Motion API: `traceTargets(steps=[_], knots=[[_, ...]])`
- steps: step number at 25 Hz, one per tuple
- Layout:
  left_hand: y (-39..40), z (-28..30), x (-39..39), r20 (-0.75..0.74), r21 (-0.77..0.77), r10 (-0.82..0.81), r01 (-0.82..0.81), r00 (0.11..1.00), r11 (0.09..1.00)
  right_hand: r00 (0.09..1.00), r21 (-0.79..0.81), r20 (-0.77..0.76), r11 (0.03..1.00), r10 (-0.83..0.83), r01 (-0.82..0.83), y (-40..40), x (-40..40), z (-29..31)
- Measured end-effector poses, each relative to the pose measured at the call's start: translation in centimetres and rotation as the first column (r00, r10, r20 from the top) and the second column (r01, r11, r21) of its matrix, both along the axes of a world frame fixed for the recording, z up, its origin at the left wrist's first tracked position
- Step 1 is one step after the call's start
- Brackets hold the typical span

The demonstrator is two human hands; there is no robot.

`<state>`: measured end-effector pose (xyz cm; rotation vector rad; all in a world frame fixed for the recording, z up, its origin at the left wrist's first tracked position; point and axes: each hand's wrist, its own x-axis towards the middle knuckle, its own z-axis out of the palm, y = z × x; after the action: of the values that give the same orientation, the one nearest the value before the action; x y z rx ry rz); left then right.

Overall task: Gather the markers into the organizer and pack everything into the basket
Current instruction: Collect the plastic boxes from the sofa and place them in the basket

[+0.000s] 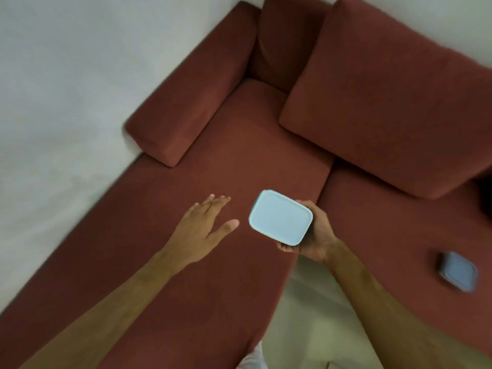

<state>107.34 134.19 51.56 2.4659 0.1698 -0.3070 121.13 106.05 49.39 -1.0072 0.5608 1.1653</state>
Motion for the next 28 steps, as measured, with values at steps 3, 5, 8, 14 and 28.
traceTargets(steps=[3,5,8,14,28], knots=[[-9.2,3.0,-1.3,-0.038,-0.218,-0.116,0.105,0.993,0.97,0.999,-0.14,-0.012,0.989,0.048,-0.049,-7.5,-6.5,1.1],[-16.2,4.7,-2.6,-0.088,-0.376,-0.21,0.162,0.974,0.912,0.998,-0.217,0.009,0.974,0.069,-0.065,-14.3,-11.1,1.8],[-28.0,6.1,-6.2,-0.097,-0.402,-0.381,0.314,0.919,0.86,0.995,-0.26,0.099,0.964,-0.032,0.057,-25.9,-19.1,3.5],[-50.7,5.5,-16.7,-0.209,-0.481,-0.517,0.373,0.83,0.793,0.938,-0.338,0.238,0.884,-0.253,0.324,-48.3,-36.8,6.6],[-79.3,-6.2,-36.1,-0.556,-0.362,-0.72,0.66,0.415,0.659,0.731,-0.781,0.385,0.224,-0.563,0.584,-80.3,-74.5,-5.9]])
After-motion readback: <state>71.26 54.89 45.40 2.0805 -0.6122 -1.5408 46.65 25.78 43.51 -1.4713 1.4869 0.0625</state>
